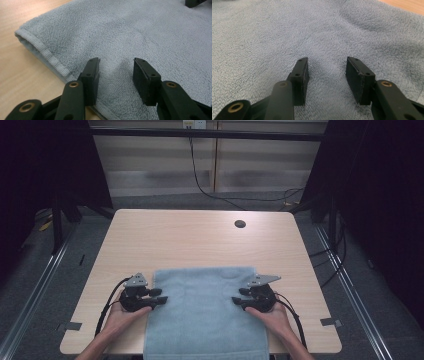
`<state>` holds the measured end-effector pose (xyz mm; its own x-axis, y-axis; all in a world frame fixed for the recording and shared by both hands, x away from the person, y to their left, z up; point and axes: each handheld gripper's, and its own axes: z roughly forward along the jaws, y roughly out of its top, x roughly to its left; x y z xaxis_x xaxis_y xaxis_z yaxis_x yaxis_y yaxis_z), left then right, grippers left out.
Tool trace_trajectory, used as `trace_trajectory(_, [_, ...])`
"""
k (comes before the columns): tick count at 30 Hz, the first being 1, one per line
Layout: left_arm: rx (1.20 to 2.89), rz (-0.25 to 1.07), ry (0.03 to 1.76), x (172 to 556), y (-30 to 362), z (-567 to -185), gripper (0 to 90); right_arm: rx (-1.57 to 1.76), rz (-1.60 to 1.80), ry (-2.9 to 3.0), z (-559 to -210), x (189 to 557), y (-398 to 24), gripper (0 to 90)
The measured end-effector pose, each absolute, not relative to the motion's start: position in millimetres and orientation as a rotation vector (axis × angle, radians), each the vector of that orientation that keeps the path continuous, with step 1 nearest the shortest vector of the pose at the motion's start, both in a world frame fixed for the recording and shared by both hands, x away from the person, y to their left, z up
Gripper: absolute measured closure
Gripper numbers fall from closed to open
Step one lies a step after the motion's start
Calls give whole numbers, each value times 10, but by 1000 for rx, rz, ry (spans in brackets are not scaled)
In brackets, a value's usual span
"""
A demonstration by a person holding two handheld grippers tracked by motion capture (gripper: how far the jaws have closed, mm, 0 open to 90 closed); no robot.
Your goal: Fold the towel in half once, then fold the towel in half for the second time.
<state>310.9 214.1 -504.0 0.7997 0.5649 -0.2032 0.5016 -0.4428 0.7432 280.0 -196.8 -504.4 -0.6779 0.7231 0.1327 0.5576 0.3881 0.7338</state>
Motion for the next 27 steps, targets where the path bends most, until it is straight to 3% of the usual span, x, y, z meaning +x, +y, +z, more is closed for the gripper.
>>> trace_trajectory(10, [2126, 47, 763, 2913, 2223, -4964, 554, 1108, 1148, 2504, -4941, 2582, -1953, 506])
trace_trajectory(13, [2095, 61, 794, 3029, 2249, -4886, 509, 1137, 1191, 2447, -4832, 2684, -2049, 509])
trace_trajectory(21, [2001, 150, 894, 3516, 2310, -4742, 492, 1206, 1223, 2295, -4619, 3109, -2379, 571])
trace_trajectory(27, [1996, 169, 943, 3833, 2297, -4841, 495, 1248, 1195, 2292, -4712, 3466, -2485, 573])
